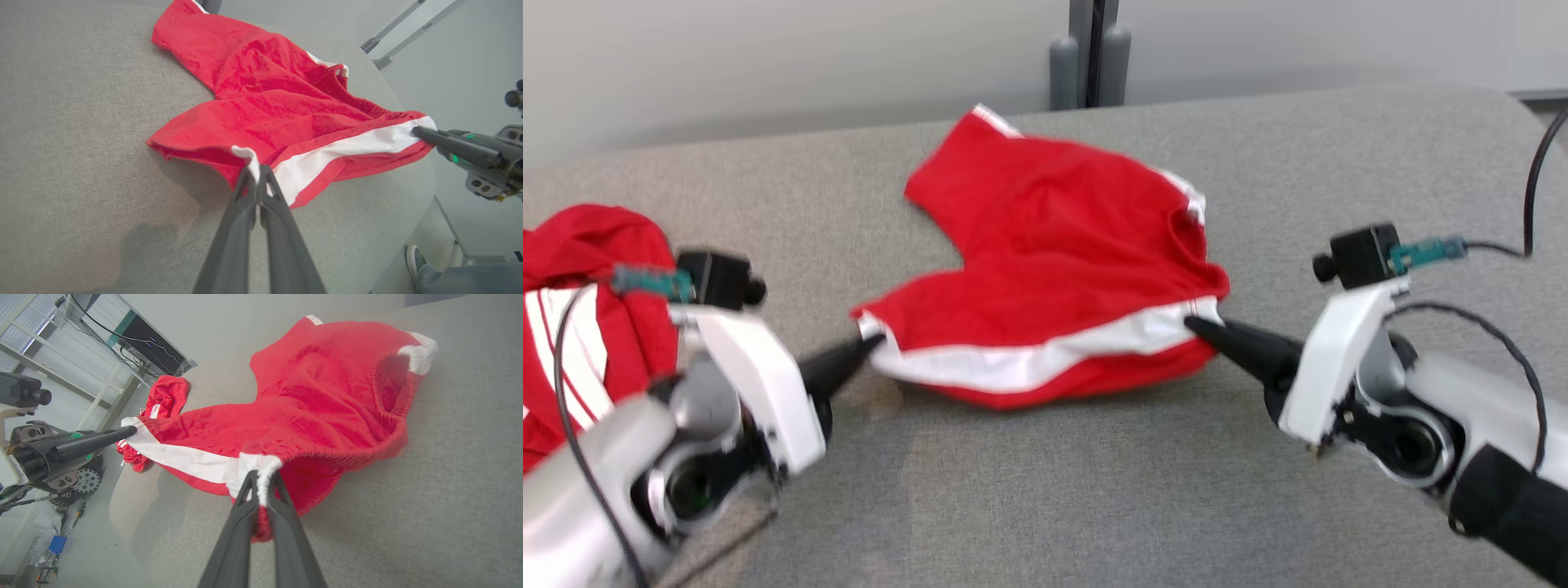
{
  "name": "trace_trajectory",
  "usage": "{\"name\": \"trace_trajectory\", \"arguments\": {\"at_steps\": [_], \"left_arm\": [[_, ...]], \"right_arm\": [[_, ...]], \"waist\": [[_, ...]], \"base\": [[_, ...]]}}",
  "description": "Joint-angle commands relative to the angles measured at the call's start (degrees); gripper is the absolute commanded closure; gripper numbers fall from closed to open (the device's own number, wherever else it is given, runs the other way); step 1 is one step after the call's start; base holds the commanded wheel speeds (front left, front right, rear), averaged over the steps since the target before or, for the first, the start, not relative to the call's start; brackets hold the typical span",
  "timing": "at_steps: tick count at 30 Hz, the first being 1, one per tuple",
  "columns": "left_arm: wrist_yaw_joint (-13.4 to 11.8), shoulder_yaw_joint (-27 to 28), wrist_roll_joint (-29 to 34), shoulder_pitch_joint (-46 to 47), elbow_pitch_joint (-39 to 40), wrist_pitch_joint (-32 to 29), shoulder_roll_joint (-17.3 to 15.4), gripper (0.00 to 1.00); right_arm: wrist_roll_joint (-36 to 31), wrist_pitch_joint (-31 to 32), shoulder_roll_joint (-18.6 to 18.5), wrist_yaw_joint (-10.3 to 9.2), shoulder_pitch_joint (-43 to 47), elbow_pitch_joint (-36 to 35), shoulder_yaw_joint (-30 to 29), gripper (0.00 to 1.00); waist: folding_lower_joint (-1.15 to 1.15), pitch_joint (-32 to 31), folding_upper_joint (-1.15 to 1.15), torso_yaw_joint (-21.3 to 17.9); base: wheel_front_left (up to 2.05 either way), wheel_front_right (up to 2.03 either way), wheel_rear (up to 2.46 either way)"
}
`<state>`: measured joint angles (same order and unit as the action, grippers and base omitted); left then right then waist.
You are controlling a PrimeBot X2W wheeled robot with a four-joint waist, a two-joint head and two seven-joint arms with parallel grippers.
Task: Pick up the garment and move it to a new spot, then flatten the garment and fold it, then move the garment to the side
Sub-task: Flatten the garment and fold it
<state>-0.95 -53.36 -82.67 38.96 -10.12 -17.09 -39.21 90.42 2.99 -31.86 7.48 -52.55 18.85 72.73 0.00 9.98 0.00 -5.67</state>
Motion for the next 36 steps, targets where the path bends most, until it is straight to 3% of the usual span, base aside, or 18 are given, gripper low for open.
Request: {"name": "trace_trajectory", "arguments": {"at_steps": [1,5,10,20,29,36], "left_arm": [[-1.88,0.16,-1.3,-3.54,3.73,0.73,-1.78,1.0],[-5.97,-0.39,-1.98,-10.31,13.43,2.64,-5.94,1.0],[-9.28,0.18,-3.47,-16.37,22.84,5.74,-9.74,1.0],[-12.79,-0.37,-4.77,-21.57,32.75,6.01,-14.71,1.0],[-12.3,2.45,-5.42,-14.33,30.1,1.57,-15.29,1.0],[-10.72,2.78,-5.54,-1.27,20.46,-10.63,-13.03,1.0]], "right_arm": [[-0.45,-0.83,-1.09,0.04,2.71,-1.57,0.12,1.0],[-0.86,-2.16,-4.45,0.03,7.83,-5.4,0.25,1.0],[-2.12,-5.75,-8.41,0.04,13.98,-9.29,0.39,1.0],[-2.71,-9.71,-14.34,0.04,20.06,-16.27,0.39,1.0],[-2.46,-8.79,-13.28,0.04,16.54,-17.44,-1.47,1.0],[0.43,-2.64,-12.04,0.04,10.87,-16.55,-2.98,1.0]], "waist": [[0.0,-2.11,0.0,-0.36],[0.0,-2.49,0.0,0.01],[0.0,-2.64,0.0,0.74],[0.0,-3.18,0.0,1.0],[0.0,0.23,0.0,-0.72],[0.0,5.1,0.0,-2.32]], "base": [[0.0,0.0,0.0],[0.0,0.0,0.0],[0.0,0.0,0.0],[0.0,0.0,0.0],[0.0,0.0,0.0],[0.0,0.0,0.0]]}}
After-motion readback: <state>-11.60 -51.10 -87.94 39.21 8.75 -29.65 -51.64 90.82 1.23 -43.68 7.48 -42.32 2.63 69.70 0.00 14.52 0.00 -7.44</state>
